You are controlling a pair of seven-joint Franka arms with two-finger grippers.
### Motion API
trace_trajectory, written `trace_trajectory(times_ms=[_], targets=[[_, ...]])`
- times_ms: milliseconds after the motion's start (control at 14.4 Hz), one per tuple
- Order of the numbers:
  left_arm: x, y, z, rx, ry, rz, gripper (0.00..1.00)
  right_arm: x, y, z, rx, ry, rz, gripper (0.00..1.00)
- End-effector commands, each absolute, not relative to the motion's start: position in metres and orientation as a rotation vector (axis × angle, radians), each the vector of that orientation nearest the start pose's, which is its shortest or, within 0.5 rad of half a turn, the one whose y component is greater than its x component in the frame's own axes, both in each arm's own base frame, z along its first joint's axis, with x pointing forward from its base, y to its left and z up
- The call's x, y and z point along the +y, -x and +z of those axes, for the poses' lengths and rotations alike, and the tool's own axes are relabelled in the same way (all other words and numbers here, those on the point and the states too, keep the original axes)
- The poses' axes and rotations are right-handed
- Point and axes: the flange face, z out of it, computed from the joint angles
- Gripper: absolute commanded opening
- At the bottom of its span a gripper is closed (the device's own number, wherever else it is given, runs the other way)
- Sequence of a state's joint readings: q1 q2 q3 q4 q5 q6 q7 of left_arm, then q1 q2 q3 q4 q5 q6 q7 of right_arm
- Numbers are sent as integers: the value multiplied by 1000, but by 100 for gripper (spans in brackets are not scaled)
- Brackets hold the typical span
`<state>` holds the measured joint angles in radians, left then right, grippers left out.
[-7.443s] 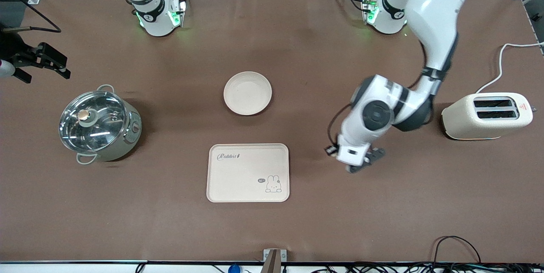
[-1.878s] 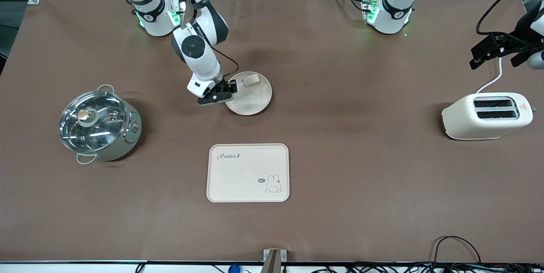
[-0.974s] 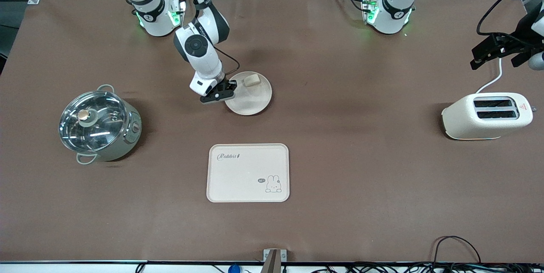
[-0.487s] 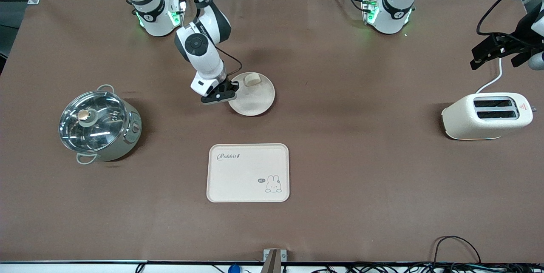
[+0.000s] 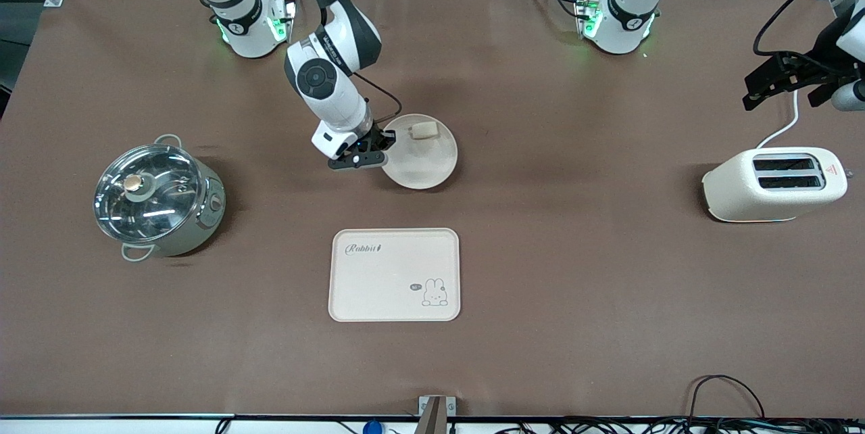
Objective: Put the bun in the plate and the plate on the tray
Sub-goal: 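Lift the plate with the right gripper and move it over the tray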
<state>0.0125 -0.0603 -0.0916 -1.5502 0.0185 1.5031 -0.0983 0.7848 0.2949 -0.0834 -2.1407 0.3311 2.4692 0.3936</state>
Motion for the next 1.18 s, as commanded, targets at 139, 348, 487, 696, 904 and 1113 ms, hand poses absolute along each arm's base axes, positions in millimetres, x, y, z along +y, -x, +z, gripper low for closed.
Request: trace_trajectory(times_ms=[139, 348, 487, 696, 904, 1113], targets=[[-47, -524, 661, -12, 3118, -8, 100, 361, -506, 313, 48, 2890, 35, 0], [-47, -523, 660, -10, 3118, 2, 100, 355, -556, 307, 115, 2874, -20, 0], [-47, -523, 660, -10, 3118, 2, 100, 350, -585, 287, 189, 2854, -14, 0], [-47, -524, 660, -10, 3118, 2, 100, 341, -623, 276, 276, 2807, -37, 0], [-48, -526, 658, -7, 3119, 4, 100, 322, -651, 270, 322, 2797, -40, 0], [-49, -526, 658, -2, 3119, 4, 100, 314, -663, 255, 339, 2802, -42, 0]])
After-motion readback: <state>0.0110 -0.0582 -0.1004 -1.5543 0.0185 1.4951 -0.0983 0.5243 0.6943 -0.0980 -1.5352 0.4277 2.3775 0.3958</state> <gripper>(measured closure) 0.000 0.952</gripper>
